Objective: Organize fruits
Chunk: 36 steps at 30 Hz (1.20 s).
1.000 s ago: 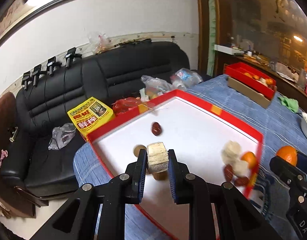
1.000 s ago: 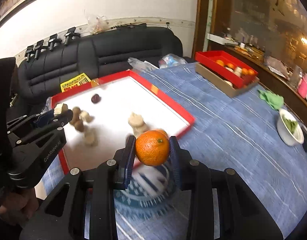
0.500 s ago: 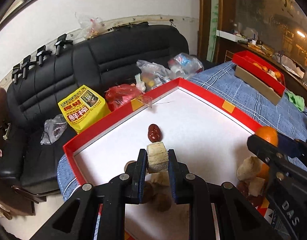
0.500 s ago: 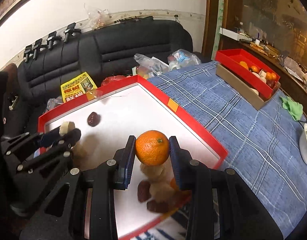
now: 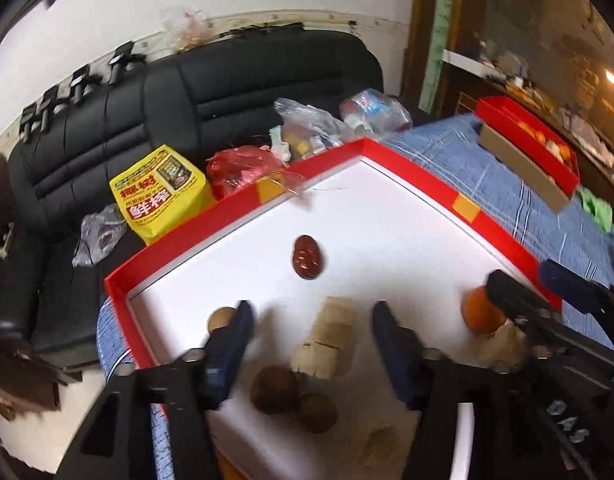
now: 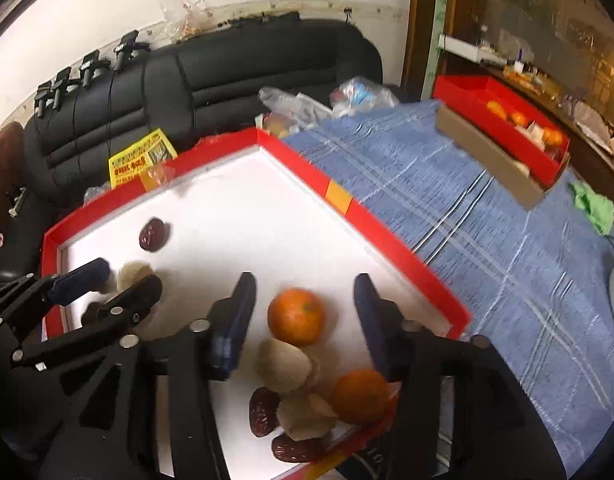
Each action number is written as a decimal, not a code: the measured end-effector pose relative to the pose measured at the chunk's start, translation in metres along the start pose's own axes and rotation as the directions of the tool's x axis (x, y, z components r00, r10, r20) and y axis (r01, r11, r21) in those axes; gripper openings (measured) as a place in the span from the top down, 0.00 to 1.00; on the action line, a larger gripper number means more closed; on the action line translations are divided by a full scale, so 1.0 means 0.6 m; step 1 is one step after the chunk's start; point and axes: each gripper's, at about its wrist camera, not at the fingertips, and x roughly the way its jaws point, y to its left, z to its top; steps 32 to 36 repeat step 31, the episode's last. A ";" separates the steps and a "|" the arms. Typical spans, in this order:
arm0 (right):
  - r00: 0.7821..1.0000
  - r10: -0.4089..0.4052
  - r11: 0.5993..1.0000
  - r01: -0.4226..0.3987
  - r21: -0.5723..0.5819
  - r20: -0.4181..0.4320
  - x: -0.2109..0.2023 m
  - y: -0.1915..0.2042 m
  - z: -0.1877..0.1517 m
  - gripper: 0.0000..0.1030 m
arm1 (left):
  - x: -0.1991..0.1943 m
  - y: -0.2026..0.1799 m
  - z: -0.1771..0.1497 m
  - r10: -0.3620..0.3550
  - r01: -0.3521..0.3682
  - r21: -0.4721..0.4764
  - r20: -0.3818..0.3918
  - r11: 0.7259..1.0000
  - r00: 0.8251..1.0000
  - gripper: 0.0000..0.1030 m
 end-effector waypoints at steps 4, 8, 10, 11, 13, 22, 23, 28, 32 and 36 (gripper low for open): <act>0.999 -0.003 1.000 0.003 0.007 0.048 -0.036 -0.006 0.003 0.41 | -0.030 -0.005 -0.007 0.005 -0.006 0.030 0.048 1.000 0.999 0.31; 0.995 0.010 1.000 -0.009 -0.010 0.104 -0.095 -0.003 -0.009 0.33 | -0.066 -0.010 -0.024 -0.028 0.024 0.057 0.065 0.998 0.998 0.29; 0.991 0.013 0.999 -0.008 -0.035 0.131 -0.128 0.000 -0.021 0.22 | -0.086 -0.013 -0.036 -0.025 0.020 0.058 0.080 0.998 0.996 0.23; 0.989 0.012 0.999 -0.005 -0.051 0.146 -0.148 0.001 -0.029 0.15 | -0.095 -0.015 -0.041 -0.021 0.016 0.059 0.085 0.998 0.996 0.16; 0.987 0.008 0.998 0.003 -0.066 0.163 -0.176 0.000 -0.042 0.08 | -0.112 -0.018 -0.052 -0.026 0.021 0.058 0.095 0.998 0.995 0.12; 0.987 0.011 0.991 0.010 -0.132 0.161 -0.265 -0.008 -0.117 0.00 | -0.162 -0.033 -0.096 -0.061 0.056 0.057 0.086 0.997 0.994 0.07; 0.988 0.015 0.991 0.005 -0.133 0.151 -0.267 -0.010 -0.123 0.00 | -0.163 -0.032 -0.100 -0.071 0.067 0.050 0.078 0.996 0.994 0.06; 0.992 0.002 0.988 0.018 -0.151 0.129 -0.276 -0.014 -0.152 0.00 | -0.166 -0.030 -0.112 -0.075 0.072 0.047 0.064 0.996 0.995 0.02; 0.991 0.005 0.988 0.016 -0.153 0.135 -0.285 -0.017 -0.161 0.00 | -0.171 -0.032 -0.114 -0.070 0.066 0.055 0.067 0.996 0.995 0.02; 0.991 0.005 0.988 0.016 -0.153 0.135 -0.285 -0.017 -0.161 0.00 | -0.171 -0.032 -0.114 -0.070 0.066 0.055 0.067 0.996 0.995 0.02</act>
